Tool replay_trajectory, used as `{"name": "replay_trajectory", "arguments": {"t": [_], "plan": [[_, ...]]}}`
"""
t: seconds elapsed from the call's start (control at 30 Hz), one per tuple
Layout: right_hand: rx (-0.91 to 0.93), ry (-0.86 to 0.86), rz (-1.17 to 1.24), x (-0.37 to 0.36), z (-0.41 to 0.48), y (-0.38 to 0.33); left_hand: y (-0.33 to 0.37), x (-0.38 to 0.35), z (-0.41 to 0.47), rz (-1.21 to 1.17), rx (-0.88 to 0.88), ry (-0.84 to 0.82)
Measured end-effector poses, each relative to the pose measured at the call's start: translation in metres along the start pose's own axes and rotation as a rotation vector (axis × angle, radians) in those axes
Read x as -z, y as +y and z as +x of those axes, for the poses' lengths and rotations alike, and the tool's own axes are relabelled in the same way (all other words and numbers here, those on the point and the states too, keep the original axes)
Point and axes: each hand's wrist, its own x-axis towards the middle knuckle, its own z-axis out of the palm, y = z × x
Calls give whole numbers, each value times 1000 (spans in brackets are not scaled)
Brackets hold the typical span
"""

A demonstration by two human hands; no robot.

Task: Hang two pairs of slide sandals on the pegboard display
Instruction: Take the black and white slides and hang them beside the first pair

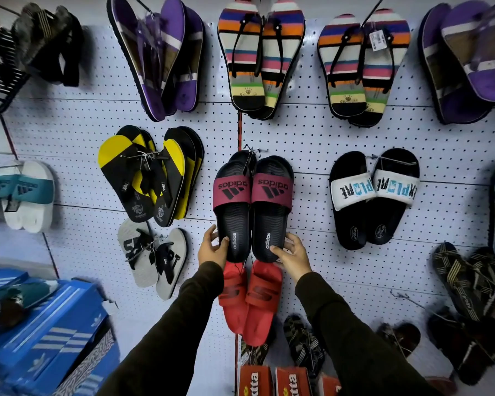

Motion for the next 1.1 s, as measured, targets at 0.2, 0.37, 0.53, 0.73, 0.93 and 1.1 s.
{"name": "replay_trajectory", "arguments": {"t": [0.2,0.37,0.53,0.73,0.93,1.1], "plan": [[42,89,-52,23,-27,34,-40,-7,-51,179,-238,176],[-15,127,-185,65,-47,82,-93,-27,-99,250,-151,77],[-142,232,-292,130,-82,139,-150,-49,-156,348,-5,-100],[-414,380,-486,223,-146,212,-214,-81,-233,458,291,-442],[-837,362,-559,285,-206,266,-259,-116,-297,570,667,-722],[-1015,310,-279,293,-224,293,-274,-133,-313,713,747,-745]]}}
